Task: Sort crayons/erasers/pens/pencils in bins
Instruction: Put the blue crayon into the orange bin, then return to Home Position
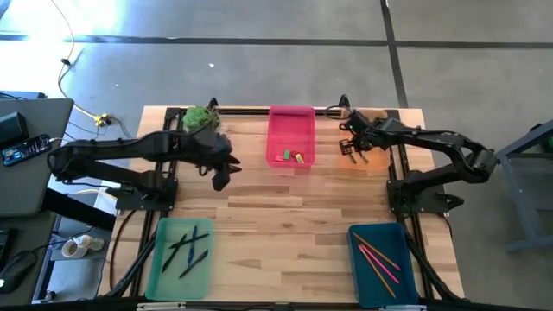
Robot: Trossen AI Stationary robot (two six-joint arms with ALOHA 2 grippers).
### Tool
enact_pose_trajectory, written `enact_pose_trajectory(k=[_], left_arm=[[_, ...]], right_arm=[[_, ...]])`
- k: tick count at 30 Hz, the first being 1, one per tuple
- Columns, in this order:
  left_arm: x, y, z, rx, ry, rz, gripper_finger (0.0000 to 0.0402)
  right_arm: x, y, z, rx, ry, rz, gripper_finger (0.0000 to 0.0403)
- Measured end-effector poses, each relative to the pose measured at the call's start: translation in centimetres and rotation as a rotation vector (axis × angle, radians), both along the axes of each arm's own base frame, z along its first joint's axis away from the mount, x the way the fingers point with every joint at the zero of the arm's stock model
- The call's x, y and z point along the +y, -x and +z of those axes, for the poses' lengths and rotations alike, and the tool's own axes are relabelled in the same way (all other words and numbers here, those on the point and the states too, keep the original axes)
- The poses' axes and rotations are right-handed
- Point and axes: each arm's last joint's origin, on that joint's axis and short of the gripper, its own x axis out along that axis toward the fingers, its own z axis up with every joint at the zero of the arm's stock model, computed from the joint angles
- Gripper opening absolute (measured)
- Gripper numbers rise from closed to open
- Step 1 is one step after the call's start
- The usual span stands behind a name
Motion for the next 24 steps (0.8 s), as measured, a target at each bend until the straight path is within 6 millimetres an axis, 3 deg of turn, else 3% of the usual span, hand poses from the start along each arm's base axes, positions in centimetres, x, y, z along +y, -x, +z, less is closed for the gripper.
enact_pose_trajectory(k=[6, 10, 15, 24], left_arm=[[-1.7, 3.1, -1.9, -0.118, 0.047, 0.06, 0.0119], [-2.7, 5.4, -2.7, -0.2, 0.049, 0.062, 0.0119], [-3.8, 8.0, -3.4, -0.317, 0.027, 0.047, 0.0119], [-4.6, 11.5, -5.1, -0.485, -0.018, 0.057, 0.0119]], right_arm=[[0.0, 0.0, -0.2, -0.014, -0.001, -0.024, 0.0063], [-0.5, -0.5, 1.0, -0.04, 0.034, -0.029, 0.0111], [-1.2, -1.4, 3.8, -0.09, 0.075, -0.031, 0.014], [-0.8, -4.1, 9.9, -0.176, 0.206, 0.169, 0.0129]])
